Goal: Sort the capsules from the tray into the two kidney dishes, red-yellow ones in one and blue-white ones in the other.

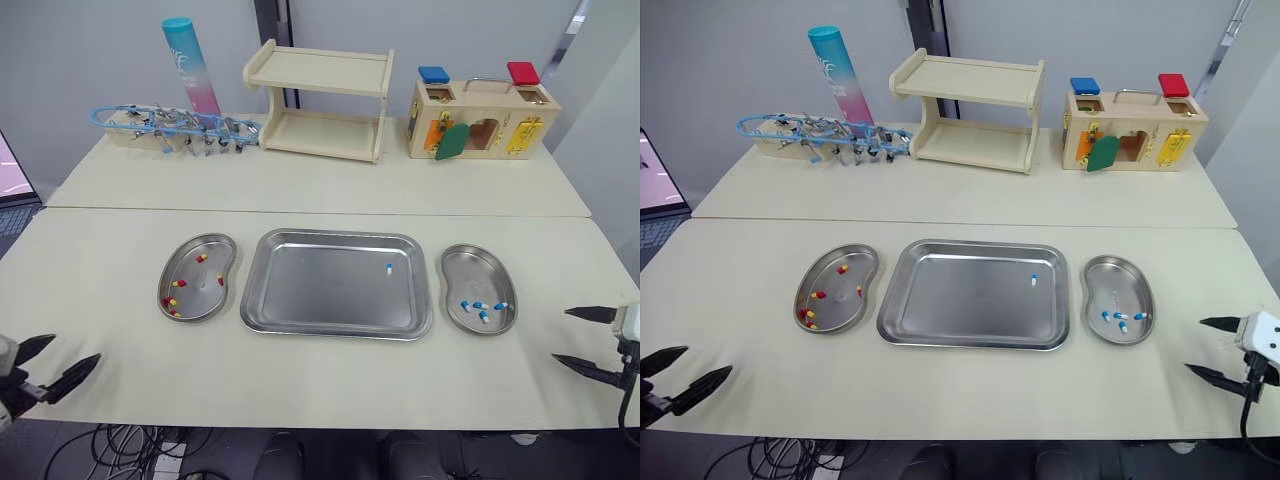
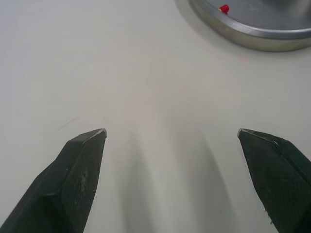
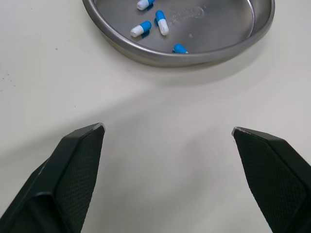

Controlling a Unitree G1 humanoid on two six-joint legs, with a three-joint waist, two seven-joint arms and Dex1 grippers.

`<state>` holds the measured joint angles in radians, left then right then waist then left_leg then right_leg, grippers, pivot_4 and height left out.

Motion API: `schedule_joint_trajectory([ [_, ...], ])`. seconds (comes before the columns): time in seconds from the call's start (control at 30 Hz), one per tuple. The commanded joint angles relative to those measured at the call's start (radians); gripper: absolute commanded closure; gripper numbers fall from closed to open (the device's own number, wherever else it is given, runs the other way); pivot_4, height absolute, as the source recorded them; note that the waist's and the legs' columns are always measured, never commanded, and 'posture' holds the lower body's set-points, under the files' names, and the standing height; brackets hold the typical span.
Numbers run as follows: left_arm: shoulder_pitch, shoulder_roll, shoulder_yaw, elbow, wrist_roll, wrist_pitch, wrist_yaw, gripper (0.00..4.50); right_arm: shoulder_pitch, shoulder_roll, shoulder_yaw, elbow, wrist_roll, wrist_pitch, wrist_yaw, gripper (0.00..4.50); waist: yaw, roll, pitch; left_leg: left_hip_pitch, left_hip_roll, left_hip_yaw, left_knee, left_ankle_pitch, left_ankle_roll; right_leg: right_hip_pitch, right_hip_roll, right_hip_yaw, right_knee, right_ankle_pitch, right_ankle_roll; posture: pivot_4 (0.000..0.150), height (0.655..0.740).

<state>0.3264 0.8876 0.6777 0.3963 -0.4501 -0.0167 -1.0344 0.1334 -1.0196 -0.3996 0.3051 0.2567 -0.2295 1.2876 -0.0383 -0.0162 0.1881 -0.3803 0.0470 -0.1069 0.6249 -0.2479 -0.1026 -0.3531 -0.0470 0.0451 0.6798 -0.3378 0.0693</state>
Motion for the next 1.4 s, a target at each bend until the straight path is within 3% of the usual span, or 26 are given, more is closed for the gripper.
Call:
schedule_joint_trajectory([
  [0.03, 0.031, 0.024, 0.060, 0.014, 0.004, -0.010, -0.003, 0.00, -0.036, -0.027, 0.002, 0.019, 0.015, -0.003, 0.016, 0.01, -0.001, 0.000, 0.000, 0.000, 0.000, 0.000, 0.000, 0.000, 0.000, 0.000, 0.000, 0.000, 0.000, 0.000, 0.000, 0.150, 0.7400],
  [0.43, 0.112, -0.005, 0.102, -0.072, -0.032, -0.003, -0.050, 0.00, -0.040, -0.017, 0.013, 0.044, 0.012, -0.013, 0.013, 0.01, -0.003, 0.000, 0.000, 0.000, 0.000, 0.000, 0.000, 0.000, 0.000, 0.000, 0.000, 0.000, 0.000, 0.000, 0.000, 0.150, 0.7400],
  [0.57, 0.155, -0.066, 0.022, -0.313, -0.083, 0.045, -0.095, 0.00, -0.040, -0.022, 0.011, 0.053, 0.010, -0.012, 0.013, 0.01, -0.002, 0.000, 0.000, 0.000, 0.000, 0.001, 0.000, 0.000, 0.000, 0.000, 0.000, 0.000, 0.000, 0.000, 0.000, 0.150, 0.7400],
  [0.7, 0.145, -0.155, -0.095, -0.567, -0.130, 0.120, -0.047, 0.00, -0.028, -0.020, 0.012, 0.039, -0.006, -0.018, -0.008, 0.01, 0.003, 0.001, -0.001, 0.000, 0.000, 0.001, 0.001, 0.000, 0.000, 0.001, -0.001, 0.001, 0.000, 0.000, 0.000, 0.150, 0.7400],
  [0.9, 0.089, -0.263, -0.281, -0.774, -0.143, 0.149, 0.001, 0.00, 0.025, -0.013, -0.005, -0.026, 0.008, -0.007, -0.029, 0.01, 0.006, 0.001, -0.001, 0.000, 0.000, 0.001, 0.001, 0.000, 0.000, 0.001, -0.001, 0.001, 0.000, 0.000, 0.000, 0.150, 0.7400],
  [1.17, 0.049, -0.350, -0.429, -0.761, -0.114, 0.048, -0.057, 0.00, 0.088, -0.022, -0.073, -0.146, 0.076, 0.119, -0.042, 0.01, 0.005, 0.002, -0.002, 0.000, 0.000, 0.001, 0.001, 0.000, 0.000, 0.001, 0.000, 0.002, 0.000, 0.000, 0.000, 0.150, 0.7400],
  [1.4, 0.048, -0.371, -0.489, -0.726, -0.088, -0.015, -0.075, 0.00, 0.024, -0.045, -0.087, -0.431, 0.190, 0.410, -0.109, 0.01, 0.003, 0.003, -0.002, 0.000, 0.000, 0.001, 0.001, 0.000, 0.000, 0.001, 0.000, 0.002, 0.000, 0.000, 0.000, 0.150, 0.7400],
])
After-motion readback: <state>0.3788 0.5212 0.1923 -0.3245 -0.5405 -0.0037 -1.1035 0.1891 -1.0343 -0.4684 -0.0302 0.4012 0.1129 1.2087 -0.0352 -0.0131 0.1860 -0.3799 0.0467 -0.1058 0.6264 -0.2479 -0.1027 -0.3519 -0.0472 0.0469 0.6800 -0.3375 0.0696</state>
